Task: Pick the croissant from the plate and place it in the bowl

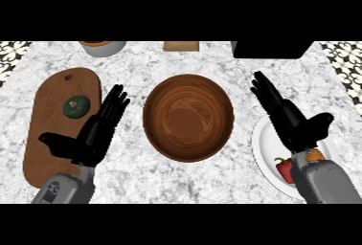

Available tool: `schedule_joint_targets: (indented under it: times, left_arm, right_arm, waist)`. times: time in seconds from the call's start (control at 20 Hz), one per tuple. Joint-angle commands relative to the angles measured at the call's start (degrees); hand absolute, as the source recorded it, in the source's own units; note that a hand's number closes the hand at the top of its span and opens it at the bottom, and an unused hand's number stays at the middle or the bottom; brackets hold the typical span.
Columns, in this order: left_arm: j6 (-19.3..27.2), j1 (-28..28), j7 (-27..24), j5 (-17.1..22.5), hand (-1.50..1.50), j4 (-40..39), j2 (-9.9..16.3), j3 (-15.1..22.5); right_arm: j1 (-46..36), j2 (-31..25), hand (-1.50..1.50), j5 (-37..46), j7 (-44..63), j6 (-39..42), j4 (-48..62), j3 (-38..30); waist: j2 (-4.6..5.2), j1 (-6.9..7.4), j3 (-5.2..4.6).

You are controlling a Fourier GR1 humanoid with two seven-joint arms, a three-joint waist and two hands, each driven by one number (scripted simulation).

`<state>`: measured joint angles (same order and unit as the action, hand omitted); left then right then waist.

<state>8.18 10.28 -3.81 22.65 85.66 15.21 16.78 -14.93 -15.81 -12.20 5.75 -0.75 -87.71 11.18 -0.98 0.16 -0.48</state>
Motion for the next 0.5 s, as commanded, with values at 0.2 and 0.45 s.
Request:
schedule_joint_targets:
  times: [0.2,0.45]
  left_arm:
    - [4.7,1.6,-2.6,-3.7,0.0,0.6,10.7,-12.6]
    - [5.3,-0.3,-1.7,-2.0,0.0,0.3,13.5,-17.3]
  right_arm:
    - [3.4,1.0,-1.5,-15.8,-4.6,20.3,-11.1,4.7]
    - [14.9,-5.4,-1.5,4.4,-21.3,7.5,-16.0,-3.3]
  waist:
    - [0.12,0.99,0.75]
    - [0.29,-2.27,0.63]
